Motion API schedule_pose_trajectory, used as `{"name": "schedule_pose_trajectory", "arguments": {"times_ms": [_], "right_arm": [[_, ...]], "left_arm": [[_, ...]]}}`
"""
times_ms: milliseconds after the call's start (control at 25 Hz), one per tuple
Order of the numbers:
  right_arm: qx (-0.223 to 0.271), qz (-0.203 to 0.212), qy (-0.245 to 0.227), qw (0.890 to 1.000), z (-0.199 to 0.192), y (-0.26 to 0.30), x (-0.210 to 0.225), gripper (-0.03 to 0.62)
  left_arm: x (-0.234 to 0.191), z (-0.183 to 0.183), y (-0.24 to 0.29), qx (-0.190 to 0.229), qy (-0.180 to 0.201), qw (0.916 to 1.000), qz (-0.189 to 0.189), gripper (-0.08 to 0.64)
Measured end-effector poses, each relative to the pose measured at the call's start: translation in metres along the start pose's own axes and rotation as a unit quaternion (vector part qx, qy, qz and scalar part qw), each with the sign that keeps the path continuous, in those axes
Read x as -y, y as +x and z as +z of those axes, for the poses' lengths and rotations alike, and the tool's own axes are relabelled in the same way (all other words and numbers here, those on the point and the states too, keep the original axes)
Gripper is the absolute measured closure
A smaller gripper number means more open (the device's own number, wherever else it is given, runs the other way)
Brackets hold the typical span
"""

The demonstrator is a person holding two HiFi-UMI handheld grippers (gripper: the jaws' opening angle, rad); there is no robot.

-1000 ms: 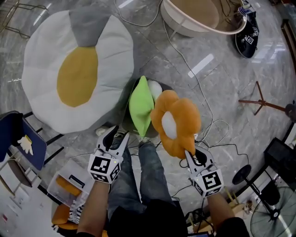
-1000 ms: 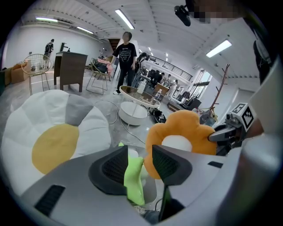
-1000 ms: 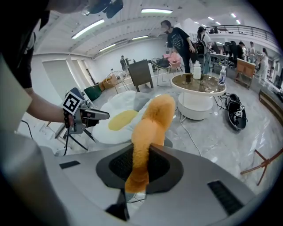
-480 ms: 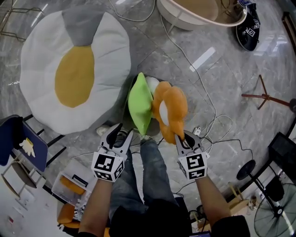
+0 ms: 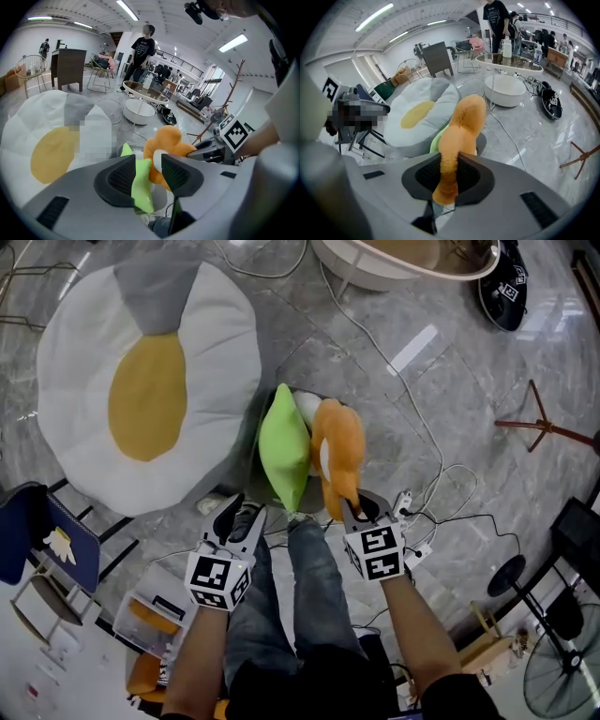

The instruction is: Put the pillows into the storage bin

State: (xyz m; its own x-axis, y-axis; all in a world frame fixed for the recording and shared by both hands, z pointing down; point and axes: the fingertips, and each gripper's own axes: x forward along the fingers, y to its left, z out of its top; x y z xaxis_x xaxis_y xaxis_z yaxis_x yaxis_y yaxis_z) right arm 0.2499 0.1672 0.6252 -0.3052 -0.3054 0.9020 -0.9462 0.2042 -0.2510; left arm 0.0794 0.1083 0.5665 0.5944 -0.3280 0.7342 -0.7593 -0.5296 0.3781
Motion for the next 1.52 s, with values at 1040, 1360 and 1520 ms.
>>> {"name": "schedule_pose_trajectory", "arguments": {"times_ms": [1040, 1360, 1520], "right_arm": [[-0.167, -0.097, -0.005, 0.981, -0.076, 0.168, 0.029, 0.509], [-0.147, -0.056, 0.060, 0.986, -0.081, 0.154, 0.009, 0.401], [-0.132, -0.036, 0.106, 0.985, -0.083, 0.123, -0.002, 0.284]], "left_arm": [[-0.033, -0.040, -0.005, -0.026, -0.016, 0.9995, -0.008, 0.373], [-0.032, -0.037, -0.004, -0.029, -0.006, 0.9992, -0.026, 0.373], [-0.019, -0.017, -0.007, -0.015, -0.002, 0.9993, -0.034, 0.373]]}}
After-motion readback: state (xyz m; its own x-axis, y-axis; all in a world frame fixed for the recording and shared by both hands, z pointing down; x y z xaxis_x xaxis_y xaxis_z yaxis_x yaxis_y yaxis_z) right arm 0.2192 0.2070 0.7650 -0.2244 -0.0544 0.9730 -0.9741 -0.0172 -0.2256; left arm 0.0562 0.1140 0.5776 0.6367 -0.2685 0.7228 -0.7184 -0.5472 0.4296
